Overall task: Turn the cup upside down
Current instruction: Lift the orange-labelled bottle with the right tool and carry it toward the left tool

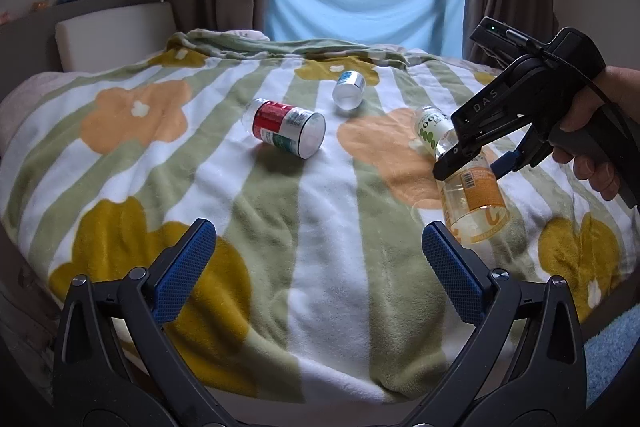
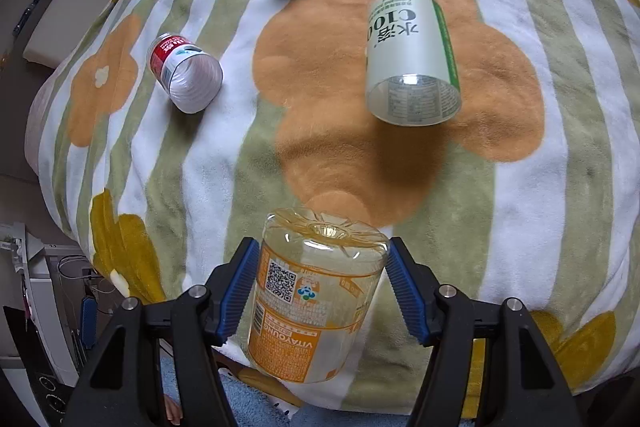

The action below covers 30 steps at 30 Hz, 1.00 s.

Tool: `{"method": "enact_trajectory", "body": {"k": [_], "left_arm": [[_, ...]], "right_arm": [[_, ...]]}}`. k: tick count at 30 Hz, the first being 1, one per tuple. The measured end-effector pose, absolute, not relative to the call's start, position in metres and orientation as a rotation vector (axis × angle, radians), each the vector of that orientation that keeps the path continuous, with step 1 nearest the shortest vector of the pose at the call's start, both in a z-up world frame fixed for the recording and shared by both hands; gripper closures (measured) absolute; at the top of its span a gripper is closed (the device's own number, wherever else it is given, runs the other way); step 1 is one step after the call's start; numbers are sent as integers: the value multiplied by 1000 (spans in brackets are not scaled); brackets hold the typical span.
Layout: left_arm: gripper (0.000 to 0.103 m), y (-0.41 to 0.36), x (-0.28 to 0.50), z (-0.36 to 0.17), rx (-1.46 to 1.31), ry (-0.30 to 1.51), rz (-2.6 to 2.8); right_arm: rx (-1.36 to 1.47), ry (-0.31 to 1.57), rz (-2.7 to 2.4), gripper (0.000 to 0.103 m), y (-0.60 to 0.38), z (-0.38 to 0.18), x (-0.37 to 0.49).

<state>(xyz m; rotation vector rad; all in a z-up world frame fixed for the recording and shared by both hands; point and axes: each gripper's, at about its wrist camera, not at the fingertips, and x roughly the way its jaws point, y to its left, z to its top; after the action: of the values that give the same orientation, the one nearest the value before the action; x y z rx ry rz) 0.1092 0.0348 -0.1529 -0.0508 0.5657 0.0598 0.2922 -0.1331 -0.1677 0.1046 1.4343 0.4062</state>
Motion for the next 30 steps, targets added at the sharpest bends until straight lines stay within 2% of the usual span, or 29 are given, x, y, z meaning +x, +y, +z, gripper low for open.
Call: {"method": "enact_trajectory", "body": {"k": [18, 20, 22, 23, 30], "left_arm": [[0, 41, 109, -154, -93, 570, 43], [0, 40, 109, -155, -91, 572, 42], [0, 38, 110, -156, -91, 575, 42], [0, 38, 109, -156, -91, 577, 41], [0, 37, 110, -158, -90, 585, 39]], "right_arm": [[16, 1506, 328, 42, -99, -198, 300], [19, 1515, 331, 34, -97, -201, 302], [35, 1521, 325, 8, -95, -204, 301], [42, 1517, 318, 4, -95, -205, 301], [104, 1483, 342, 1, -106, -195, 298]]}}
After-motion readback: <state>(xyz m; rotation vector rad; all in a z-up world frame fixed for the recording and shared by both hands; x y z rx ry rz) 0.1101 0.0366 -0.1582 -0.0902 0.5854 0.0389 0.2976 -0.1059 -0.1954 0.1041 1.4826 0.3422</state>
